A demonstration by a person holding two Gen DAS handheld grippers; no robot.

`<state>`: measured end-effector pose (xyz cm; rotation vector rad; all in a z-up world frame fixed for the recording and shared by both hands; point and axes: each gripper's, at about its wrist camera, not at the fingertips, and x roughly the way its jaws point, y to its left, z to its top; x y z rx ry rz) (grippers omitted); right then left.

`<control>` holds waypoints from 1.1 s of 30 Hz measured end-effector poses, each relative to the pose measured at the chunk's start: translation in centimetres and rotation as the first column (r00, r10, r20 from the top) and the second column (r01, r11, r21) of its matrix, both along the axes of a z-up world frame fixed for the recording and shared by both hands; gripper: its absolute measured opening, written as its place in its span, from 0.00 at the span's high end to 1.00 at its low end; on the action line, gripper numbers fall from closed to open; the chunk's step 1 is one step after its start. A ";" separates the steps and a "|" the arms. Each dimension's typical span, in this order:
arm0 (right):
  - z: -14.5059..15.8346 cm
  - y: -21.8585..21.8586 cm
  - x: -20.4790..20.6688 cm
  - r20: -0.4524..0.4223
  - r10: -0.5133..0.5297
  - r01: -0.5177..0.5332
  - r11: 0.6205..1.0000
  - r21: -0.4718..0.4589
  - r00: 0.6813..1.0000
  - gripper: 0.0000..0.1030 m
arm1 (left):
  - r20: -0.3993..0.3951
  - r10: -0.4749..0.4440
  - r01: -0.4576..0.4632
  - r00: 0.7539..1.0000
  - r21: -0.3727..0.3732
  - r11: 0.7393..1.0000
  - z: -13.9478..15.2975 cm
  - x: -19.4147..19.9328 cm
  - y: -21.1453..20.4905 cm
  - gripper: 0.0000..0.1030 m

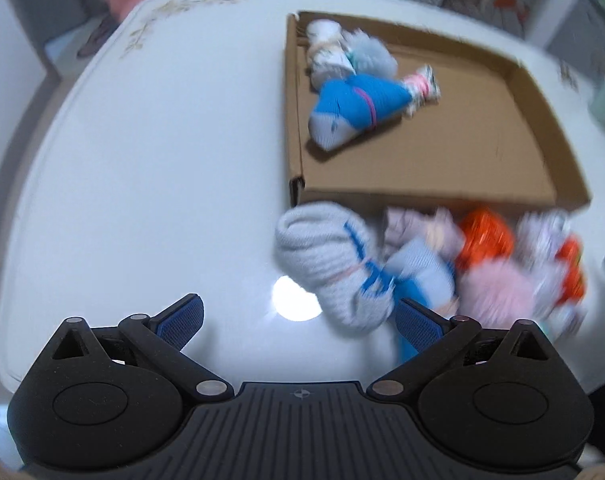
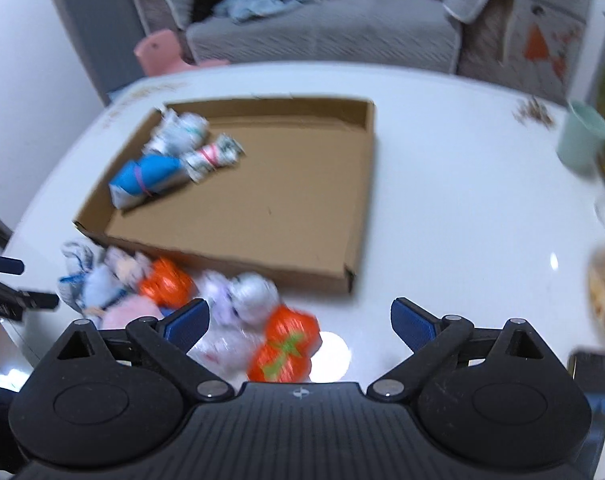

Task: Organize objects
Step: 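Grasp the grey knit sock with left tool while right tool grasps orange packet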

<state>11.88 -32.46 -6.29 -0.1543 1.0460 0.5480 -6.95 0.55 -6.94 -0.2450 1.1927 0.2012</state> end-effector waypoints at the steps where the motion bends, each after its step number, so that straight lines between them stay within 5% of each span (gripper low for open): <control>1: -0.5 0.4 -0.1 -0.001 0.001 -0.002 1.000 -0.024 1.000 0.06 | 0.004 0.017 -0.017 1.000 -0.004 1.000 0.0 0.2 0.1 0.01; 7: -2.3 2.5 0.4 -0.037 0.005 -0.006 0.999 -0.039 0.999 0.10 | -0.007 0.086 -0.086 0.996 -0.008 0.996 -1.0 1.3 0.5 0.01; 12: -4.0 2.7 0.3 -0.066 -0.005 -0.002 0.995 -0.100 0.998 0.24 | -0.009 0.100 -0.100 0.995 -0.002 0.995 -2.0 2.2 0.7 0.01; 20: -4.6 1.5 1.0 -0.118 -0.055 0.047 0.996 -0.072 0.991 0.30 | 0.006 0.120 -0.120 0.993 -0.040 0.992 -2.5 3.2 0.6 0.01; 33: -4.3 0.9 1.6 -0.107 -0.084 0.076 0.994 -0.075 0.991 0.28 | -0.059 0.109 -0.107 0.992 0.038 0.994 -5.0 3.6 0.1 0.01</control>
